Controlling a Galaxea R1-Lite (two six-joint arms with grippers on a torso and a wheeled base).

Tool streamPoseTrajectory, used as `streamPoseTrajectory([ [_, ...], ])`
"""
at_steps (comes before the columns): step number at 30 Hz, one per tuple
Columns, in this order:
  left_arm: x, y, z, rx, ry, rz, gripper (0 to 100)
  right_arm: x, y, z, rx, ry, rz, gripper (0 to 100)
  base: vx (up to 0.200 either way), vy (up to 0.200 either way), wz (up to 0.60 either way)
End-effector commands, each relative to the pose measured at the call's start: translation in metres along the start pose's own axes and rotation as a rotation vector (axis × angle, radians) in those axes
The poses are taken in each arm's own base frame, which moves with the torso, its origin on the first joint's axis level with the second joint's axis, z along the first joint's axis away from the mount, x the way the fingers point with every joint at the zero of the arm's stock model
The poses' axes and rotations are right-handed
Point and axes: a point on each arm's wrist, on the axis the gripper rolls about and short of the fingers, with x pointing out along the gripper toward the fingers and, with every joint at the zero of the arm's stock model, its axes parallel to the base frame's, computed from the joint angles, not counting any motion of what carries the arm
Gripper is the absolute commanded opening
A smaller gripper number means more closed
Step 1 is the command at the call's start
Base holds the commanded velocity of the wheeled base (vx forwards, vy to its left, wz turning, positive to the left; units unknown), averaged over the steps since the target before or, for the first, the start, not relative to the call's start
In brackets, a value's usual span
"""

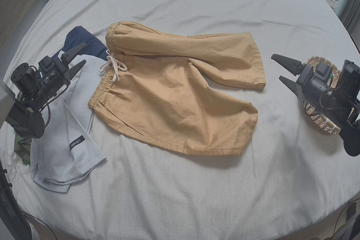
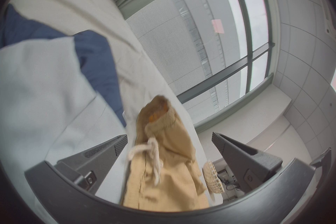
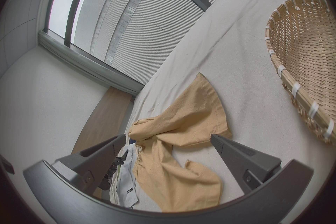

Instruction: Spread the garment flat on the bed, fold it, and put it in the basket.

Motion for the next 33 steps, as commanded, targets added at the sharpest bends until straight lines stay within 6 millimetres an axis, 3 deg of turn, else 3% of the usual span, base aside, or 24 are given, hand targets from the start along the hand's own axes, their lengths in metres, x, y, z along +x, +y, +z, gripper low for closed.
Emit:
streamPoseTrajectory([
  [1,-0.058,-0.040,-0.020,-0.018,0.101,0.034,100,-0.033,0.012,-0.022,-0.004,0.025,0.057,100,0.000,0.000,0.00],
  [6,-0.076,-0.046,-0.039,-0.068,0.135,0.080,100,-0.041,0.010,-0.038,0.012,0.073,0.050,100,0.000,0.000,0.00],
  [11,-0.082,-0.035,-0.055,-0.024,0.175,0.120,100,-0.046,0.007,-0.046,0.015,0.082,0.055,100,0.000,0.000,0.00],
  [19,-0.084,-0.022,-0.062,0.010,0.198,0.166,100,-0.050,0.005,-0.050,0.020,0.087,0.054,100,0.000,0.000,0.00],
  [25,-0.082,-0.016,-0.064,0.042,0.193,0.204,100,-0.052,0.005,-0.052,0.019,0.086,0.059,100,0.000,0.000,0.00],
  [33,-0.060,-0.021,-0.076,0.039,0.199,0.219,100,-0.053,0.007,-0.055,0.019,0.092,0.070,100,0.000,0.000,0.00],
])
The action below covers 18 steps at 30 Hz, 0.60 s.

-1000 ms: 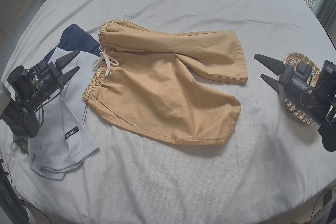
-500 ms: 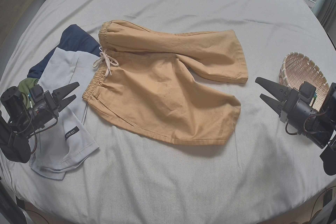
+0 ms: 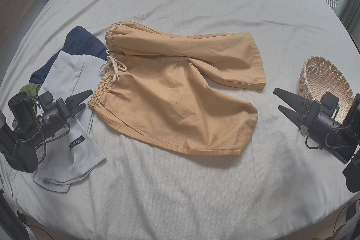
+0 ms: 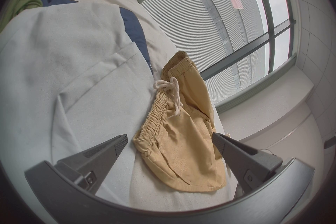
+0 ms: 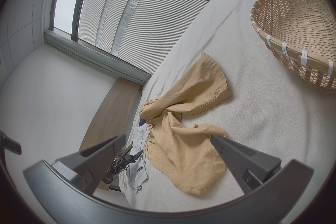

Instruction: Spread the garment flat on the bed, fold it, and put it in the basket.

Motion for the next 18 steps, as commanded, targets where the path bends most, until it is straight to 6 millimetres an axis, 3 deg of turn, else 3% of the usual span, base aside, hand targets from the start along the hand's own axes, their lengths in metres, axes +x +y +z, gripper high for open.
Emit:
streamPoseTrajectory([
  [1,0.010,-0.004,-0.002,0.004,0.012,-0.021,100,-0.001,0.000,-0.003,0.004,0.009,0.001,100,0.000,0.000,0.00],
  [7,0.014,0.007,-0.004,-0.009,0.017,-0.002,100,-0.001,0.000,-0.003,0.003,0.010,0.000,100,0.000,0.000,0.00],
  [18,0.023,0.008,-0.006,-0.015,0.034,-0.014,100,-0.002,0.000,-0.004,0.004,0.012,-0.002,100,0.000,0.000,0.00],
])
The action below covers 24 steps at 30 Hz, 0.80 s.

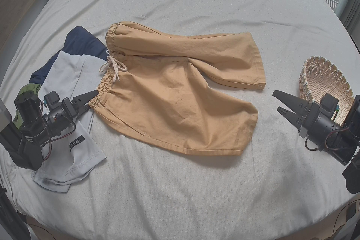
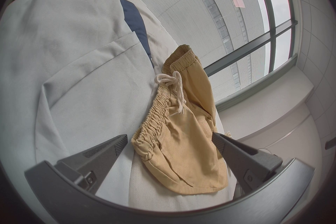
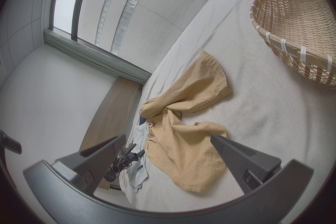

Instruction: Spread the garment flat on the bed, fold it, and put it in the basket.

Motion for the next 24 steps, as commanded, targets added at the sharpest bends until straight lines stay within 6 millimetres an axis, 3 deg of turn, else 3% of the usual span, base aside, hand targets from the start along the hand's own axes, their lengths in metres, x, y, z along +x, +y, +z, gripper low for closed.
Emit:
streamPoseTrajectory([
  [1,0.007,0.004,-0.002,-0.005,0.009,-0.004,100,-0.001,0.000,0.000,0.000,0.001,-0.002,100,0.000,0.000,0.00],
  [4,0.010,0.006,-0.003,-0.008,0.012,-0.005,100,-0.002,-0.001,-0.001,0.003,0.003,-0.006,100,0.000,0.000,0.00],
  [5,0.011,0.007,-0.003,-0.009,0.012,-0.003,0,-0.002,-0.002,-0.001,0.003,0.003,-0.008,100,0.000,0.000,0.00],
  [11,0.014,0.008,-0.004,-0.005,0.013,-0.008,0,-0.004,-0.004,-0.007,0.010,0.026,-0.020,100,0.000,0.000,0.00],
  [15,0.016,0.014,-0.006,-0.010,0.016,-0.003,0,-0.004,-0.012,-0.032,0.041,0.135,-0.053,100,0.000,0.000,0.00],
  [17,0.016,0.014,-0.005,-0.010,0.015,-0.002,0,-0.003,-0.013,-0.034,0.044,0.143,-0.057,100,0.000,0.000,0.00],
  [18,0.012,0.013,-0.003,-0.008,0.006,0.002,0,0.005,-0.028,-0.050,0.057,0.207,-0.105,100,0.000,0.000,0.00],
  [24,-0.014,0.007,0.019,0.026,-0.063,0.025,0,0.020,-0.048,-0.069,0.043,0.183,-0.103,100,0.000,0.000,0.00],
])
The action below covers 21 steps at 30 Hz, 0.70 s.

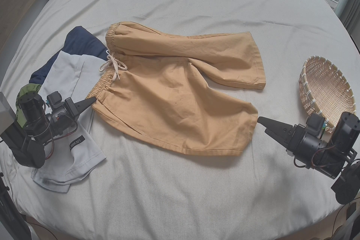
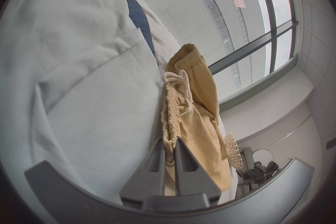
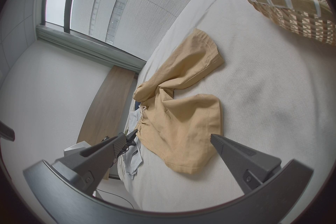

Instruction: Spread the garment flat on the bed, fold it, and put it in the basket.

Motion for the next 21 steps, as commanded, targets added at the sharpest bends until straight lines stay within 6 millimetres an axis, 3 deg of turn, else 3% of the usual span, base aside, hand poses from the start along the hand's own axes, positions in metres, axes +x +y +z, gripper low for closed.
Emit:
streamPoseTrajectory([
  [1,-0.024,-0.004,0.018,0.028,-0.063,0.025,0,0.023,-0.036,-0.032,0.022,0.085,-0.084,100,0.000,0.000,0.00],
  [11,-0.020,-0.008,0.017,0.035,-0.060,0.011,0,0.028,-0.043,-0.038,0.012,0.113,-0.107,100,0.000,0.000,0.00],
  [17,-0.020,-0.012,0.012,0.042,-0.060,-0.002,0,0.044,-0.048,-0.042,-0.021,0.129,-0.091,100,0.000,0.000,0.00],
  [21,-0.020,-0.013,0.011,0.051,-0.065,-0.011,0,0.060,-0.040,-0.043,-0.054,0.120,-0.036,100,0.000,0.000,0.00],
])
